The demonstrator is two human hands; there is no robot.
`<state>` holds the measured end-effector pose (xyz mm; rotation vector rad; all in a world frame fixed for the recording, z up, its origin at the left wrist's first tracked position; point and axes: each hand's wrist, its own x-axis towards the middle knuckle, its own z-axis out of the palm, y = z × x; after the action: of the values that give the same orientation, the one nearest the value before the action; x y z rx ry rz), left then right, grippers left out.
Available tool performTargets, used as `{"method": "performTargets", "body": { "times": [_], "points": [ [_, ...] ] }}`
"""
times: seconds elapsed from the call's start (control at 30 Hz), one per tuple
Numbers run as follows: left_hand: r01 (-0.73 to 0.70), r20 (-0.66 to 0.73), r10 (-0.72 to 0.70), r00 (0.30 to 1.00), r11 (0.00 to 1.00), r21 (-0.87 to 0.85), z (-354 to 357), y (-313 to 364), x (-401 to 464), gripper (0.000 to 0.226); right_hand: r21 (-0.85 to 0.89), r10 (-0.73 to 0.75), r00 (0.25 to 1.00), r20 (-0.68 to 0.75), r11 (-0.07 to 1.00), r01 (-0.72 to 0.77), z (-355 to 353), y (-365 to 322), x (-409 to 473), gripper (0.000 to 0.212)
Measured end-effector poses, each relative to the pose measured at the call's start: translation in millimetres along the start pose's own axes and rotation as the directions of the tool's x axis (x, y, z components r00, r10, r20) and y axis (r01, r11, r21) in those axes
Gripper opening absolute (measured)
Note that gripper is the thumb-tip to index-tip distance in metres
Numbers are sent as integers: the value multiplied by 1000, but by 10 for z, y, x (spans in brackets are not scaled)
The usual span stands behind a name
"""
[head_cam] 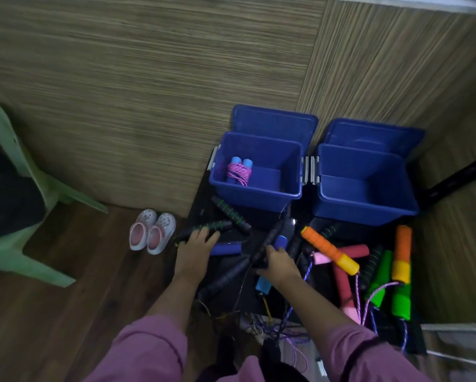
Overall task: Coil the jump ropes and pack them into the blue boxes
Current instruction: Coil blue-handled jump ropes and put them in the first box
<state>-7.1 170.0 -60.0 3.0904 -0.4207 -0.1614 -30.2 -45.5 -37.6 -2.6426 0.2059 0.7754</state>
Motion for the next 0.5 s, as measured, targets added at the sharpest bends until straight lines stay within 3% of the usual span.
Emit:
{"method": "performTargets", "body": {
  "times": [0.1, 0.33, 0.4, 0.5],
  "points": [
    [70, 63, -70, 996, 998, 2, 3, 18, -47, 50, 36, 40, 999, 36, 999, -41, 56, 26, -19, 50],
    [167, 119, -173, 978, 984, 58, 16, 112, -89, 49, 255, 146, 989, 8, 956, -143, 117, 55, -60, 50],
    [158, 94, -168, 981, 982, 100, 29, 101, -102, 47, 360, 219, 975, 27, 908, -213, 86, 79, -62, 53],
    [153, 168, -179, 969, 976, 154, 45, 67, -108, 49, 578, 309, 935, 171, 737, -350, 48, 122, -9, 52]
  ]
}}
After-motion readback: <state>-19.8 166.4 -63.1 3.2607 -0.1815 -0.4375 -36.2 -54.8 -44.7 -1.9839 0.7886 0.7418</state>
